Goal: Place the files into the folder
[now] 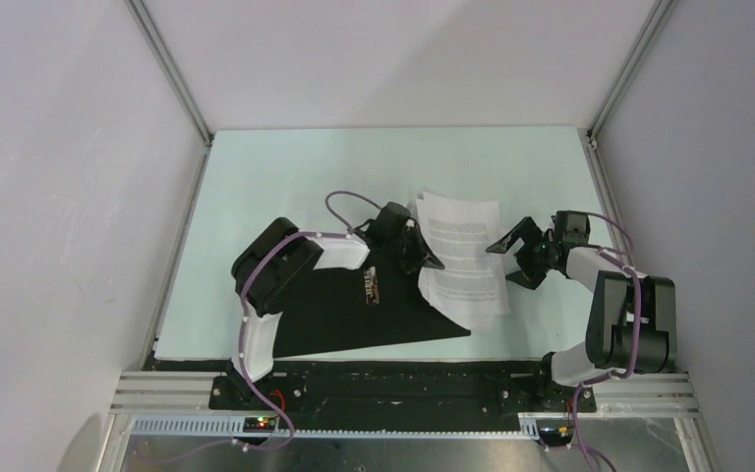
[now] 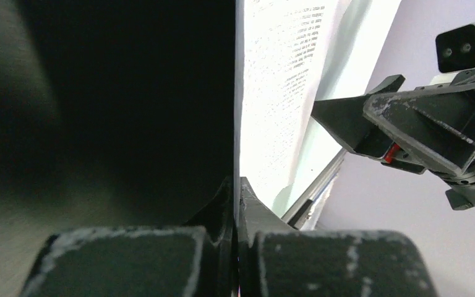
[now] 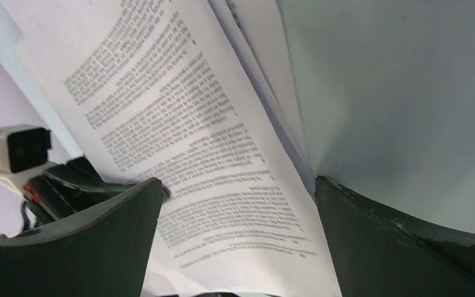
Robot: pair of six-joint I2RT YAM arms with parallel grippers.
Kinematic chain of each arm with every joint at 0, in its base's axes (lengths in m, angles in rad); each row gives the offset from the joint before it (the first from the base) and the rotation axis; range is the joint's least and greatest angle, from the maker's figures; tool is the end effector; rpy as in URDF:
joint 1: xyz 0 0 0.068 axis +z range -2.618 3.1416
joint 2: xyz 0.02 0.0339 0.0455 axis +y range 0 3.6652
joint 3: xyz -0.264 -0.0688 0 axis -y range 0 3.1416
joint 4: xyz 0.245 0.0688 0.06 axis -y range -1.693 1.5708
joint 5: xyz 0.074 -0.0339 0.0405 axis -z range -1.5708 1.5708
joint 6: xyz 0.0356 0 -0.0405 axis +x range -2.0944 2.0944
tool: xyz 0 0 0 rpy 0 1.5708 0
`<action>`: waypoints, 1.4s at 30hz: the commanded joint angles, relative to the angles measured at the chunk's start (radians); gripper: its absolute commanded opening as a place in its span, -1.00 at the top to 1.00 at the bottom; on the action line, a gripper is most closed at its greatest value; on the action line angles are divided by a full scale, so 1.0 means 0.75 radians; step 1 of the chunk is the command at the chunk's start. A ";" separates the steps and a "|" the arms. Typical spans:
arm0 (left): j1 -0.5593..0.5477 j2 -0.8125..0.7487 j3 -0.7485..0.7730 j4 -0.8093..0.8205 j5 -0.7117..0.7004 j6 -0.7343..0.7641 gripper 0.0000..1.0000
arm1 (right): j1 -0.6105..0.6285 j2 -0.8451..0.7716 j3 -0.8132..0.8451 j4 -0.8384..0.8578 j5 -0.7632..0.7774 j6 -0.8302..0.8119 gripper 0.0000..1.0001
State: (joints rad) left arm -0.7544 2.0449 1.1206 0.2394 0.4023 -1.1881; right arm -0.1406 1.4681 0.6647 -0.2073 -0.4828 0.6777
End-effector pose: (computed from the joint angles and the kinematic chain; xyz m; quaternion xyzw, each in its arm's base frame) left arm 0.2955 -0.2969 0.1214 -0.1068 0.8830 -0.4486 0.0879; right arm 0.2620 -0.0204 0.1520 0.3106 0.8824 0.2927 0.1978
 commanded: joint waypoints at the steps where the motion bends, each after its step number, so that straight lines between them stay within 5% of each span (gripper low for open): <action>1: 0.131 -0.195 0.080 -0.356 0.095 0.226 1.00 | 0.039 0.049 -0.014 -0.087 -0.065 -0.064 -0.99; 10: 0.338 -0.290 0.018 -0.175 0.442 -0.084 1.00 | 0.090 0.071 -0.011 0.064 -0.298 0.035 -0.99; 28: 0.355 -0.345 -0.290 0.021 0.548 -0.143 1.00 | 0.313 0.444 -0.033 0.823 -0.490 0.562 -0.96; 32: 0.354 -0.334 -0.354 0.032 0.594 -0.064 1.00 | 0.327 0.504 -0.034 0.968 -0.502 0.607 -0.76; 35: 0.354 -0.320 -0.368 0.032 0.623 0.032 0.99 | 0.333 0.521 -0.026 0.999 -0.493 0.575 -0.35; 38: 0.352 -0.302 -0.357 0.017 0.617 0.127 0.68 | 0.341 0.528 -0.006 0.970 -0.489 0.494 0.22; 42: 0.343 -0.302 -0.308 -0.066 0.567 0.279 0.13 | 0.347 0.487 0.044 0.842 -0.461 0.324 0.68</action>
State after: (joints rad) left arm -0.4889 1.8286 0.8425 0.2245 0.8234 -1.1286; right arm 0.1112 1.8553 0.6521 0.4747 -0.8459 1.0496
